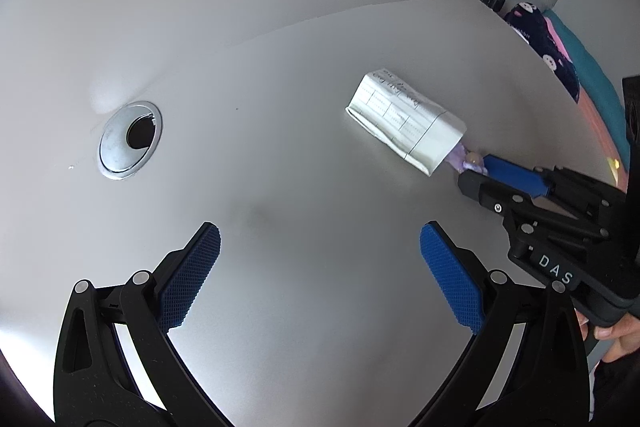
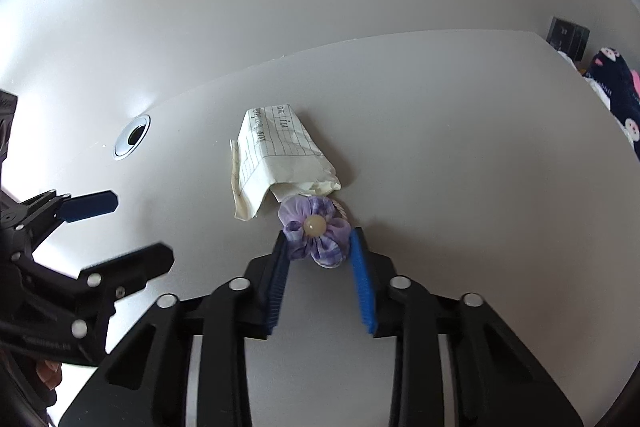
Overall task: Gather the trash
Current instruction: 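Grasp the purple flower clip with the right gripper while the left gripper grasps the white paper, then carry the paper and flower clip over the bin and open both grippers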
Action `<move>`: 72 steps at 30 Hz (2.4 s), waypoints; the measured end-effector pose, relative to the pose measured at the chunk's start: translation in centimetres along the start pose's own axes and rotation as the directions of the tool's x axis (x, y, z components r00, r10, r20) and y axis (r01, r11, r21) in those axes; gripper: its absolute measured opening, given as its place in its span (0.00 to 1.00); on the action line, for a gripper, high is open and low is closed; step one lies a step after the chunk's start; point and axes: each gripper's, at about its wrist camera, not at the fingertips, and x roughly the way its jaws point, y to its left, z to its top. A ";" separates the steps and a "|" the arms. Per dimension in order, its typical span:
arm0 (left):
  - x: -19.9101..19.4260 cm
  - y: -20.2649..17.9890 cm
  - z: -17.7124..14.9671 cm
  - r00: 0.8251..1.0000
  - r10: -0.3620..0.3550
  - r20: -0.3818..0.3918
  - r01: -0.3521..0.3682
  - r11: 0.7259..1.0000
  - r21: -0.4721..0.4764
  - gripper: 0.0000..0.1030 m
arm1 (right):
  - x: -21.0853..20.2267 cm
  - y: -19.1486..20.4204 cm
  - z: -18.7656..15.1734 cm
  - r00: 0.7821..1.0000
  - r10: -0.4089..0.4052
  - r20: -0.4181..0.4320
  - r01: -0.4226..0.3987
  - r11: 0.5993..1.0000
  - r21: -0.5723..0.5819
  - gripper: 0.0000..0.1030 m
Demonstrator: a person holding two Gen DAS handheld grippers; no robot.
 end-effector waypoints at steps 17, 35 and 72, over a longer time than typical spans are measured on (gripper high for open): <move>2.4 -4.3 6.0 1.000 -0.002 0.009 0.004 0.986 -0.166 0.94 | -4.6 -6.9 -3.2 0.998 0.015 0.069 -0.025 0.988 0.150 0.17; 5.5 -8.4 6.2 0.982 0.186 0.028 -0.183 0.978 -0.101 0.61 | -8.8 -9.6 -4.2 0.993 0.034 0.115 -0.058 0.976 0.211 0.17; -3.7 -28.8 -1.9 0.984 -0.170 0.062 0.128 0.897 0.424 0.38 | -23.4 -18.2 -19.0 0.950 -0.189 0.250 0.044 0.871 0.489 0.17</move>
